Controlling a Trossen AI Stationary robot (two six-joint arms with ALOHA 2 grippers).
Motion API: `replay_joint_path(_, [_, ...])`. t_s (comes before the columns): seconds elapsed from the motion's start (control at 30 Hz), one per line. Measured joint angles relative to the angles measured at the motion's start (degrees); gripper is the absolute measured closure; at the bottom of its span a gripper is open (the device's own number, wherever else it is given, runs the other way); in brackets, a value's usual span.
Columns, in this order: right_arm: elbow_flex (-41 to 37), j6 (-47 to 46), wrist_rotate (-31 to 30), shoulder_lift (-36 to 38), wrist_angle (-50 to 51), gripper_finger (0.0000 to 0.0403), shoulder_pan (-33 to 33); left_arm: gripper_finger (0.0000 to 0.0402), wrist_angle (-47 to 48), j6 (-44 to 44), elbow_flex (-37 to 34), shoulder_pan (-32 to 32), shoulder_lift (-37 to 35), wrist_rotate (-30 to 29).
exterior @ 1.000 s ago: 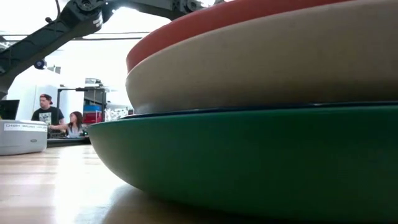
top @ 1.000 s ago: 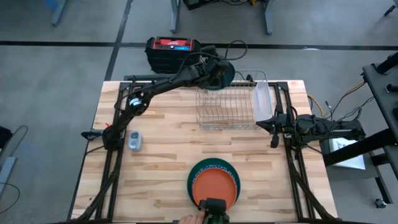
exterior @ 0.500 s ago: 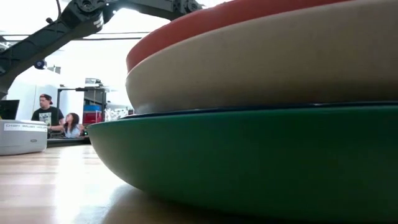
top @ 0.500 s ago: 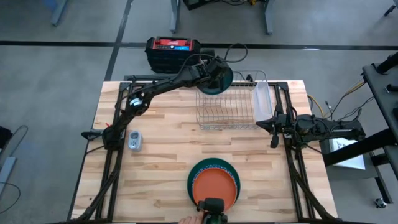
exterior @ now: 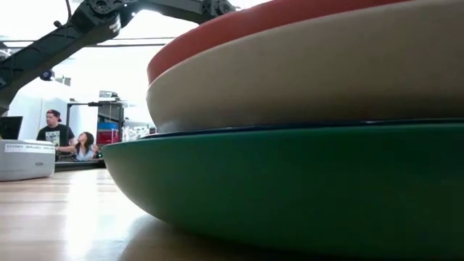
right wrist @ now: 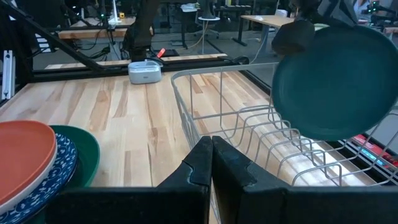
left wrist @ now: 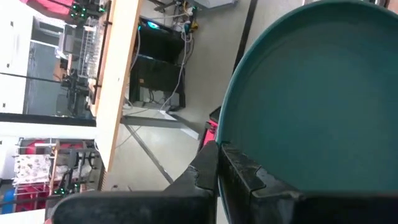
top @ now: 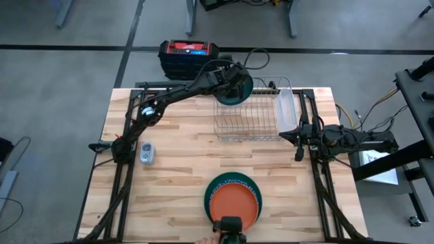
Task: Sort dishes
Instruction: Put the blue plate in the dish rack
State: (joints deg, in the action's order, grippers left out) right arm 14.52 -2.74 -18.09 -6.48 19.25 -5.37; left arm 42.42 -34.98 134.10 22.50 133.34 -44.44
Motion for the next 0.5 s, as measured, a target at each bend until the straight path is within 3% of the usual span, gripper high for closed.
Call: replay_joint_path(0.5, [-0.1, 0.0, 0.0, 0.0, 0.0, 0.0403, 0.0, 0.0401, 0.2, 1.6, 0.0, 0.0, 2.7, -0.6])
